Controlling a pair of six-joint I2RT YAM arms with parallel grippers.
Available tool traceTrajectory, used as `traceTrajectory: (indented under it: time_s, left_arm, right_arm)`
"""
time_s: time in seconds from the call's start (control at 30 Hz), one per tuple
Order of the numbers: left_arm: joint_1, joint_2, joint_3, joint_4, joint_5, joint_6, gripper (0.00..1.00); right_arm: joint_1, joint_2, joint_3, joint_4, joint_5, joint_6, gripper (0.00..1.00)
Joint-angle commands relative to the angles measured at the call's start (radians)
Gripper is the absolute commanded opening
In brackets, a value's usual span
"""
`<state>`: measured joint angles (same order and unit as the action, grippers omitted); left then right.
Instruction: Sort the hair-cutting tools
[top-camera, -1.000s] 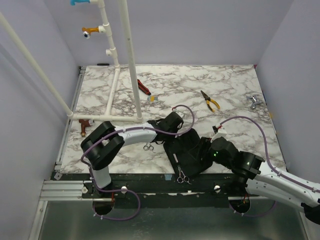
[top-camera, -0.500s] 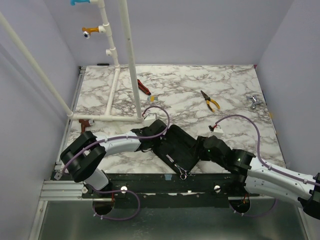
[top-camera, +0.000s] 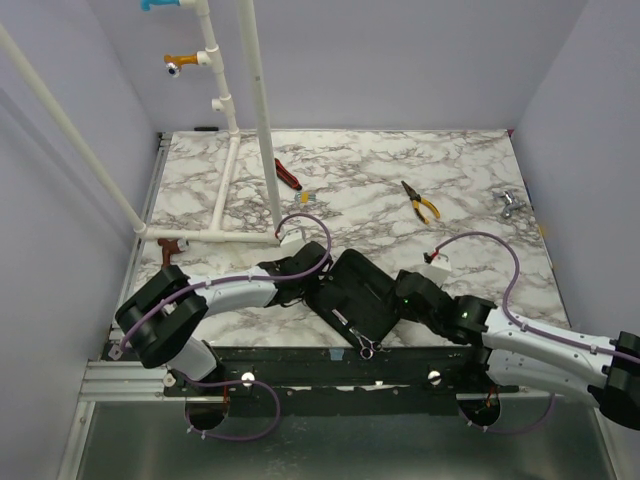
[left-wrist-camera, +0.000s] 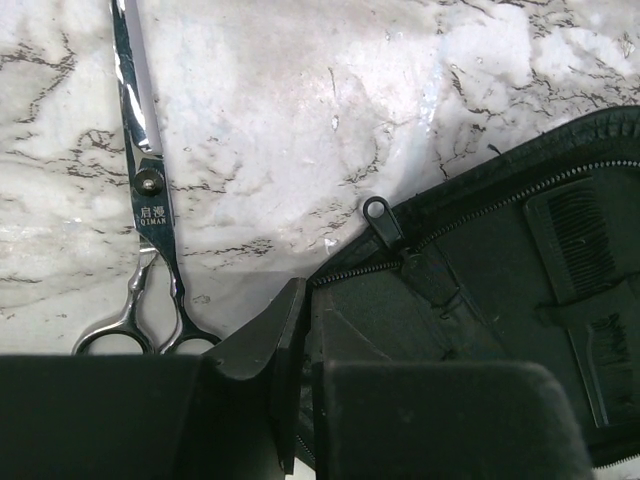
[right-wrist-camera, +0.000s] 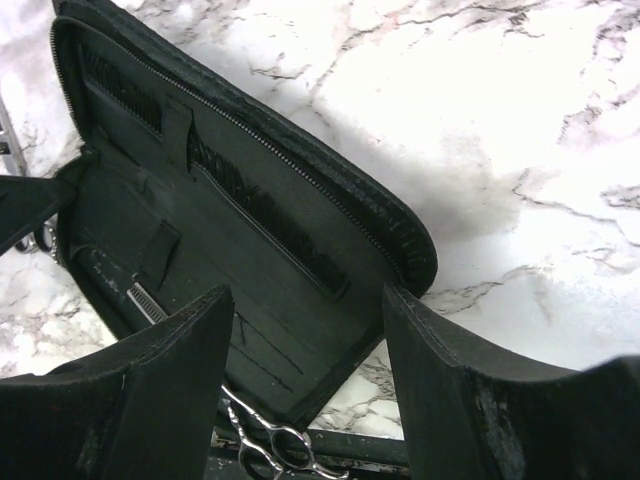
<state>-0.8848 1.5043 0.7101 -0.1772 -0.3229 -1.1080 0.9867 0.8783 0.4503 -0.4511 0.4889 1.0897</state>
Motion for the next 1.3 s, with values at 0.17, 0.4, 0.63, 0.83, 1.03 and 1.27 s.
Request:
traceTrajectory:
  time_s: [0.17,0.4,0.63,0.83,1.03,1.27]
  left_arm:
    - [0.025,0.024,-0.008,0.038,0.015,0.049,0.06]
    - [0.054,0.035,-0.028,0.093,0.048,0.030,0.04]
    - [0.055,0.001,-0.049,0.114,0.074,0.042,0.03]
    - [0.051,-0.010,-0.089,0.167,0.148,0.058,0.03]
    - [0.028,-0.003,-0.130,0.236,0.222,0.076,0.03]
    - [-0.008,-0.044,-0.174,0.251,0.220,0.078,0.03]
  right_arm:
    - [-0.003,-0.095,0.097,-0.179,0.054,0.049,0.68]
    - [-0.003,-0.097,0.078,-0.259,0.043,0.134,0.70]
    - [-0.002,0.039,0.009,-0.119,0.029,0.150,0.70]
    - [-0.005,0.157,0.017,0.024,0.043,0.054,0.62]
    - [-0.042,0.258,0.058,0.142,0.058,-0.122,0.43]
    - [-0.195,0.345,0.105,0.256,-0.048,-0.287,0.44]
